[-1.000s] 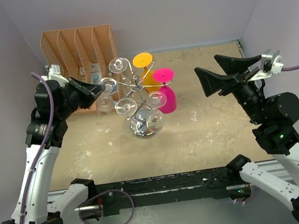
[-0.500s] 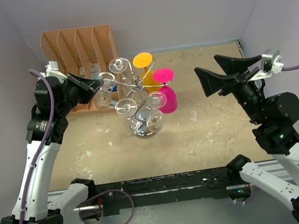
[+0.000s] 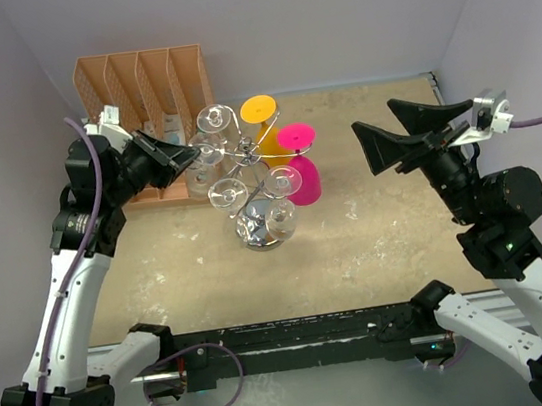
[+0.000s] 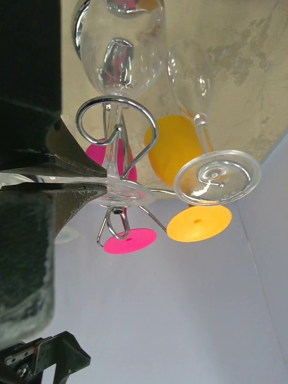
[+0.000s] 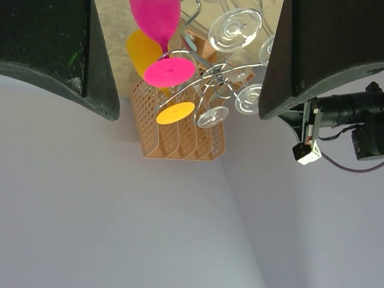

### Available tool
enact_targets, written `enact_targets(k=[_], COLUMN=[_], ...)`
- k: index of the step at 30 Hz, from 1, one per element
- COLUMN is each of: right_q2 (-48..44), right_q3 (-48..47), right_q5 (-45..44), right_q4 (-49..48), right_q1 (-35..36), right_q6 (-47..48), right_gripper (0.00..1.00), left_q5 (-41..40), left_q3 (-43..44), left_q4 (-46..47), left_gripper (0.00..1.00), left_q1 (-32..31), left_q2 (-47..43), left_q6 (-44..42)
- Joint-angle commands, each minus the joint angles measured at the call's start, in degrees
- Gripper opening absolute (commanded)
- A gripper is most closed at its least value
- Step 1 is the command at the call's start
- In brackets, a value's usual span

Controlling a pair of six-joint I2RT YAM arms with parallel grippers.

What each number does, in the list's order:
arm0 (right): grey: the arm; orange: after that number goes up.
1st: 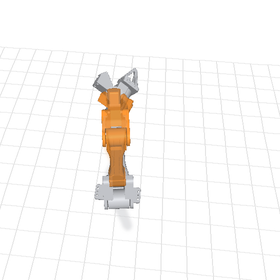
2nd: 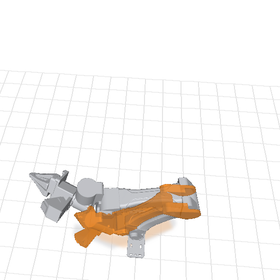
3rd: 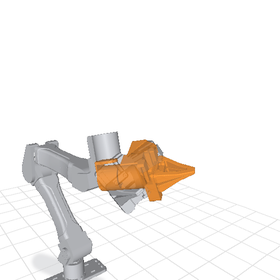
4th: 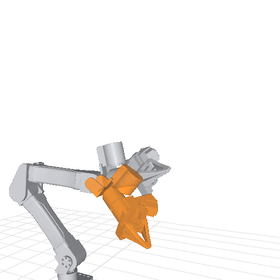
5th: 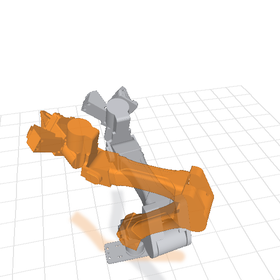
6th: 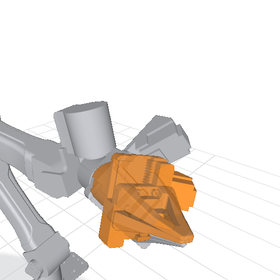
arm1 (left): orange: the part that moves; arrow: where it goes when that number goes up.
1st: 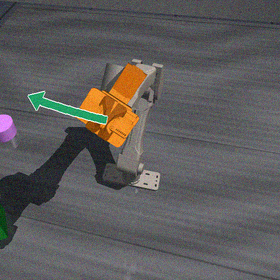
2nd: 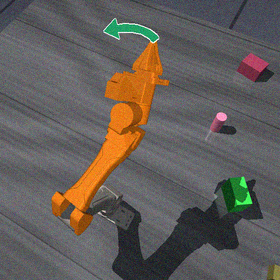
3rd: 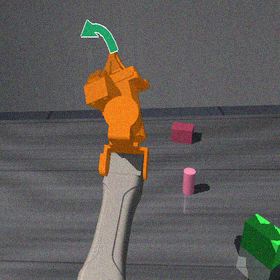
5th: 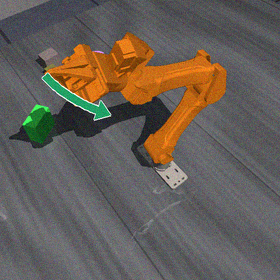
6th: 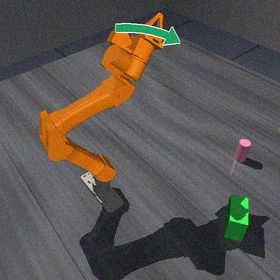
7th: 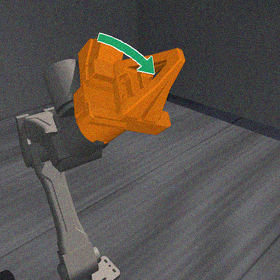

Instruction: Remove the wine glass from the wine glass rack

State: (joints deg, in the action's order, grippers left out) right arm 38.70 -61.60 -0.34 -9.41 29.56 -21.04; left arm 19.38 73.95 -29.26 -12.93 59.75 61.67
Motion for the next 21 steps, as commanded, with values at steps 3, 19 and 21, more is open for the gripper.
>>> enact_targets(k=[3,19,21], right_q2=[0.8,0.6,0.6], right_q3=[-1.5,-2.8,-2.7], right_q5=[0.3,0.8,0.8], right_q4=[-3.1,-1.4,-1.4], right_q1=[0.1,0.1,0.1], right_q6=[-0.4,0.4,0.4], right_gripper=[1.00,1.00,1.00], left_q5=[4.2,-17.8,-21.0], left_q3=[1.2,7.6,10.4], left_q4=[-0.3,-18.4,-18.8], left_gripper=[0.00,0.00,0.00], left_q1=[-0.3,-0.3,-0.3], left_q2=[-2.3,-10.4,-11.1], left_q6=[-5.0,-8.9,-10.2])
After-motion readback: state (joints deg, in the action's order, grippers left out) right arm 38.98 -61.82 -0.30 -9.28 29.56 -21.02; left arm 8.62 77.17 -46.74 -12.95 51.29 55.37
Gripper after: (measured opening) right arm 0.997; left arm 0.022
